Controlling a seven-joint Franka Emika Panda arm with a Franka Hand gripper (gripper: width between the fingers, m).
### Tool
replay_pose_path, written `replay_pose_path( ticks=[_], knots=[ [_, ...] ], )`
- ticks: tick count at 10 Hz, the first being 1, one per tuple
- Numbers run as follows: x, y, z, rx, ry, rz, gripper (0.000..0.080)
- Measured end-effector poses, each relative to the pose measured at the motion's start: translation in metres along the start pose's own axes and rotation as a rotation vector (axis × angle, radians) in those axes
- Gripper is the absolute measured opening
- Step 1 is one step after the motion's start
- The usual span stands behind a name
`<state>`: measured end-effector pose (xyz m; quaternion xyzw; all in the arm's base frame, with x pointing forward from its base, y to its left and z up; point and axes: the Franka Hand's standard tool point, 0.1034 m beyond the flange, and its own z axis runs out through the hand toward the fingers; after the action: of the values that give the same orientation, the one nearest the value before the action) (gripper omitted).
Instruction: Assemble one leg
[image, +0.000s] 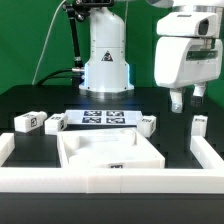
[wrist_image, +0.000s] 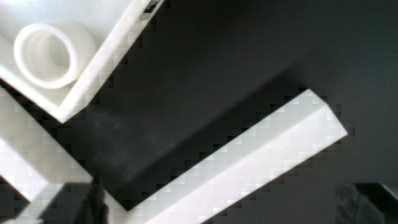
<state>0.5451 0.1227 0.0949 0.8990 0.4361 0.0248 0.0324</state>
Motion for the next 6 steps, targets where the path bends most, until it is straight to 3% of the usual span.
replay_pose_path(
  ticks=[6],
  knots=[
    [-0.0001,-0.0001,0.0003,0.001,0.000,0.001,0.0650]
  ],
)
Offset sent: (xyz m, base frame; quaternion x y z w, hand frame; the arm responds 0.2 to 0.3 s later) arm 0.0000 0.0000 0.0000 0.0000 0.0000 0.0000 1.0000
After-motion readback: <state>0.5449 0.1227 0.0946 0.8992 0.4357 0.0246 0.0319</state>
